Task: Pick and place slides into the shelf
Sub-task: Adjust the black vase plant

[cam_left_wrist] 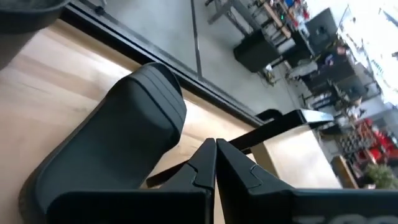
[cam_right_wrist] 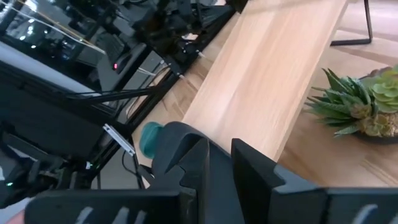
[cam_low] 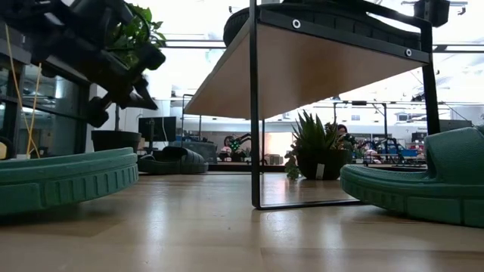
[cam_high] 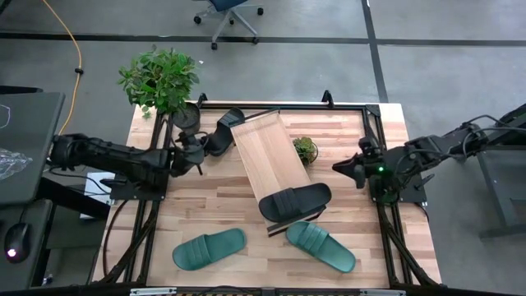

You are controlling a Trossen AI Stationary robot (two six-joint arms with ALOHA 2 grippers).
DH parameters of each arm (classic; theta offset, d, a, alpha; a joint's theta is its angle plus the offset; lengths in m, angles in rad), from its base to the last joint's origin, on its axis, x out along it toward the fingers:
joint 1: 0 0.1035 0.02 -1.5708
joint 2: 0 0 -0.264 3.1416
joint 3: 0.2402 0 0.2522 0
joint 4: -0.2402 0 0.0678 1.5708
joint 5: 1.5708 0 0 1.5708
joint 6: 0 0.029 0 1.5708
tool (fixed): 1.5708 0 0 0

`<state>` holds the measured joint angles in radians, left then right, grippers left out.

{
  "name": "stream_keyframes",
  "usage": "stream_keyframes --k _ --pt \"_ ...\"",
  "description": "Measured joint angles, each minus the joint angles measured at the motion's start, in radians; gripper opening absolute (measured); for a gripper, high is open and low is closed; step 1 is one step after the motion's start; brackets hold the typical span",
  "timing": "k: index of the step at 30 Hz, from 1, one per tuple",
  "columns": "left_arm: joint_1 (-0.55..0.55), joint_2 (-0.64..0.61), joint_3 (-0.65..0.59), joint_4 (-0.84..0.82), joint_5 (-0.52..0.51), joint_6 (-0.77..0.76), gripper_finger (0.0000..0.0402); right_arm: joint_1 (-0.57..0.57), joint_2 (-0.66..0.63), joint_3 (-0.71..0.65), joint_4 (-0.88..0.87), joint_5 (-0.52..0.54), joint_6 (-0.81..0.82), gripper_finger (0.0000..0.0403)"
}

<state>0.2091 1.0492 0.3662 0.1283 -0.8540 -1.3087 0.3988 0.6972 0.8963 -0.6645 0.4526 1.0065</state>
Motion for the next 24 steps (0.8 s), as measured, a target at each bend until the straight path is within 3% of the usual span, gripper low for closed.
stream_keyframes --k 6,20,24 --pt "0.092 0.0 0.009 0.006 0.138 0.092 0.0001 0.0 -0.06 0.0 -0.045 0.001 -0.032 0.006" --pt "0.171 0.046 0.009 0.004 0.147 0.047 0.0001 0.0 -0.109 0.0 -0.104 0.007 -0.038 0.006" --pt "0.17 0.047 0.009 0.003 0.154 0.14 0.0001 0.0 -0.11 0.0 -0.109 0.006 -0.039 0.006"
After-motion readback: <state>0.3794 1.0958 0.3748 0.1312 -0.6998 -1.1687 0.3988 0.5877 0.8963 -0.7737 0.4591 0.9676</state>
